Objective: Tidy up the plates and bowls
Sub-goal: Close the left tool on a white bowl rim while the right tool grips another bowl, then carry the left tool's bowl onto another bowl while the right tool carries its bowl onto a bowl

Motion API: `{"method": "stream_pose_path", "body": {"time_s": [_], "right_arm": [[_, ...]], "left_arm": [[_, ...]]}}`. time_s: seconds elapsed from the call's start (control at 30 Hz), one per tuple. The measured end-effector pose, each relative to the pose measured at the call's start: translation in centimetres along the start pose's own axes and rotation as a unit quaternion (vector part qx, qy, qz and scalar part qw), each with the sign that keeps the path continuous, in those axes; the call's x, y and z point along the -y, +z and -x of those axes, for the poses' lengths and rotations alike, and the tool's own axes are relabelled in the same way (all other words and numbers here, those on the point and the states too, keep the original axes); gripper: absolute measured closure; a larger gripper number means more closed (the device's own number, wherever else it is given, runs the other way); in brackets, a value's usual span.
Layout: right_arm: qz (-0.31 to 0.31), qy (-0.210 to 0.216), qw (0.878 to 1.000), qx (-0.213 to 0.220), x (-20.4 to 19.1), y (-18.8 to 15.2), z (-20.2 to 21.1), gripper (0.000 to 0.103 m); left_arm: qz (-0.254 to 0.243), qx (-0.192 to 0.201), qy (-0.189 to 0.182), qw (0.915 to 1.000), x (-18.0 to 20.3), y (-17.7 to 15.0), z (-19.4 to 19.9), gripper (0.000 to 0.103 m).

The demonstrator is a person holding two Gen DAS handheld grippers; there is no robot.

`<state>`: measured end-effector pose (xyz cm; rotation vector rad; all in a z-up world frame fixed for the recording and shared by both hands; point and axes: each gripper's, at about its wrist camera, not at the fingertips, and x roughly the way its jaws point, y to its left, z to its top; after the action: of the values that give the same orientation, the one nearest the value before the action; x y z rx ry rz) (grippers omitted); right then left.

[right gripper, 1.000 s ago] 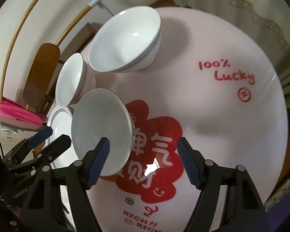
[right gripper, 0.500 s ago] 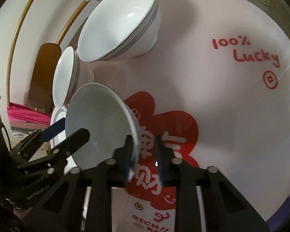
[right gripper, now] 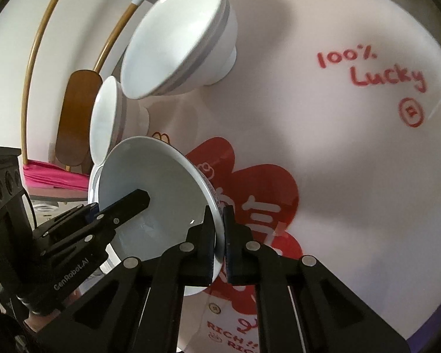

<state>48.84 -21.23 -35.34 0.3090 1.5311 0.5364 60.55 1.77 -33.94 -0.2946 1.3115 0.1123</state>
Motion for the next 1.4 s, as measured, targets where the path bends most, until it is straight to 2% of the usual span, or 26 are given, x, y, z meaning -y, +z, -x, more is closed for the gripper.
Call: {"method": "stream_pose_path", "body": {"time_s": [0.27, 0.5, 0.7, 0.97, 1.4], "right_arm": [[0.029, -0.004, 0.999, 0.033, -1.3, 0.3, 5.0, 0.098], [0.042, -0.009, 0.996, 0.072, -2.4, 3.3, 8.1, 0.098], [0.036, -0.016, 0.995, 0.089, -2.6, 6.5, 8.0, 0.098], [0.01, -0.029, 0.995, 0.093, -2.7, 9.8, 5.8, 0.097], [-0.028, -0.054, 0.993, 0.099, -2.4, 11.8, 5.1, 0.094]], "left_arm": [[-0.004, 0.057, -0.028, 0.998, 2.4, 0.4, 4.3, 0.096], [-0.004, 0.094, -0.029, 0.9951, 2.3, 2.5, 6.0, 0.096], [0.005, 0.1, -0.028, 0.9946, 1.4, 4.5, 5.2, 0.096], [0.013, 0.092, -0.036, 0.995, 0.6, 8.4, 2.5, 0.096], [0.012, 0.073, -0.042, 0.9964, 0.1, 12.6, -1.3, 0.096]]}}
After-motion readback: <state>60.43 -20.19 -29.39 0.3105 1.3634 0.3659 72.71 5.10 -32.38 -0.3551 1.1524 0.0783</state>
